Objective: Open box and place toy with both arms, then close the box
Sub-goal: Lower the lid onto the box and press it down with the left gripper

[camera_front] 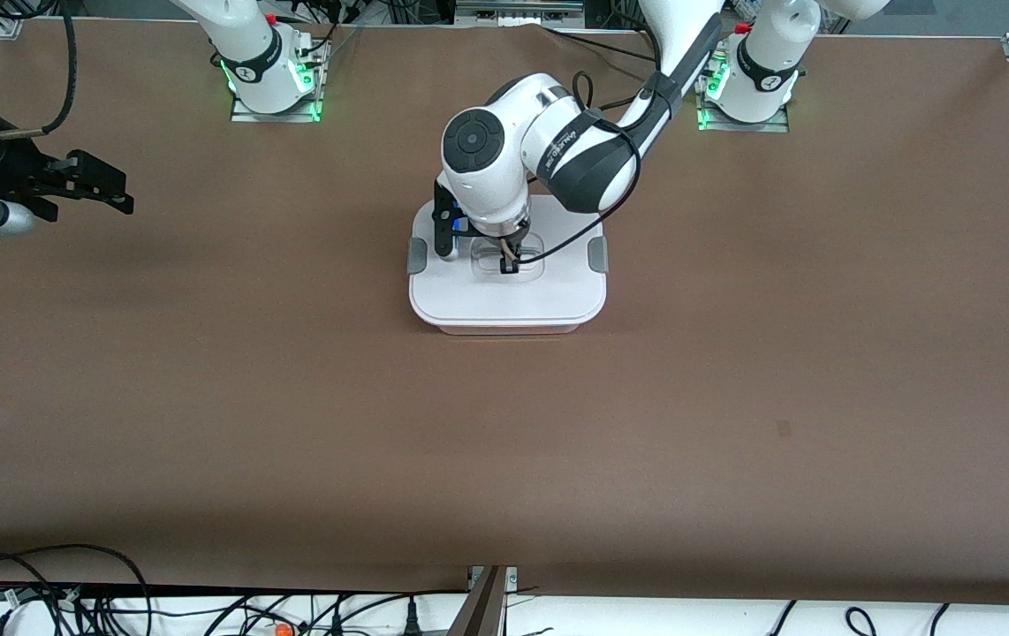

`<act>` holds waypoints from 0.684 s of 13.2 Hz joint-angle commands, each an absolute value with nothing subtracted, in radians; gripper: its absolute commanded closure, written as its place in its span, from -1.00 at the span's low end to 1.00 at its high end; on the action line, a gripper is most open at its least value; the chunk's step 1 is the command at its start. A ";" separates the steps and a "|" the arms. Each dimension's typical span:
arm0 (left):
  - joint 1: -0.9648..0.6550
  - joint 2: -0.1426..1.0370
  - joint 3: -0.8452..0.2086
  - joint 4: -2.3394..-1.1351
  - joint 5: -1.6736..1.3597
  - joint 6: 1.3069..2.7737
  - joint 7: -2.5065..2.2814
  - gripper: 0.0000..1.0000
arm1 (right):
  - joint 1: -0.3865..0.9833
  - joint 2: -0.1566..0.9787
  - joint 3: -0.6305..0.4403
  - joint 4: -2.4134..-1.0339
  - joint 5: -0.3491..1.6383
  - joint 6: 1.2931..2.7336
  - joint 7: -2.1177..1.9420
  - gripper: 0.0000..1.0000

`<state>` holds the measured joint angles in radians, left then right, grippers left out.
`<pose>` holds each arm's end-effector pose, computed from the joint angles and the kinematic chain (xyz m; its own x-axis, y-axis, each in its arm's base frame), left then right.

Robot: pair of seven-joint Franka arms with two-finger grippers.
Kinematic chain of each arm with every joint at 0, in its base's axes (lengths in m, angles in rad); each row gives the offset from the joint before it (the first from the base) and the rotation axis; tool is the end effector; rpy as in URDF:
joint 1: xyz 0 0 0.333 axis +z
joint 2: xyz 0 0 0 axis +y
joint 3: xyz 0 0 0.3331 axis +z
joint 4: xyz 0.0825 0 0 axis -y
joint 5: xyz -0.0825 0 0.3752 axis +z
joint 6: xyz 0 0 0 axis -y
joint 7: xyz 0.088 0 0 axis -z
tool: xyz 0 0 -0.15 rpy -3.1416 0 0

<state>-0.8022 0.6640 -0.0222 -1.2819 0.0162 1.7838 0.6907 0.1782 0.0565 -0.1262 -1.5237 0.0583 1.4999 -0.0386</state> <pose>0.4875 -0.5193 0.3216 0.0477 -0.9910 -0.1252 -0.9930 -0.0607 0.1017 0.5514 0.0397 0.5837 0.9925 0.0940 -0.0776 0.0900 -0.9945 -0.0542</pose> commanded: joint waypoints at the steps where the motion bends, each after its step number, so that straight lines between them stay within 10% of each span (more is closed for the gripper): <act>1: -0.818 0.703 -0.011 -1.252 0.043 1.778 0.673 1.00 | 0.179 0.046 -0.124 -1.540 0.043 1.511 -0.041 -1.00; 2: -0.818 0.701 -0.009 -1.250 0.044 1.778 0.655 -0.35 | 0.179 0.046 -0.124 -1.542 0.041 1.511 -0.041 -1.00; 3: -0.816 0.696 -0.006 -1.230 0.048 1.776 0.623 -0.99 | 0.179 0.046 -0.124 -1.542 0.041 1.511 -0.043 -1.00; 9: -0.639 0.661 -0.009 -1.077 -0.010 1.663 0.594 -1.00 | 0.179 0.049 -0.124 -1.543 0.041 1.513 -0.055 -1.00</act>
<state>-0.7194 0.6705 0.0027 -1.1246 0.0197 1.7197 0.5996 0.1781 0.0601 -0.1263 -1.5270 0.0578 1.5010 -0.0447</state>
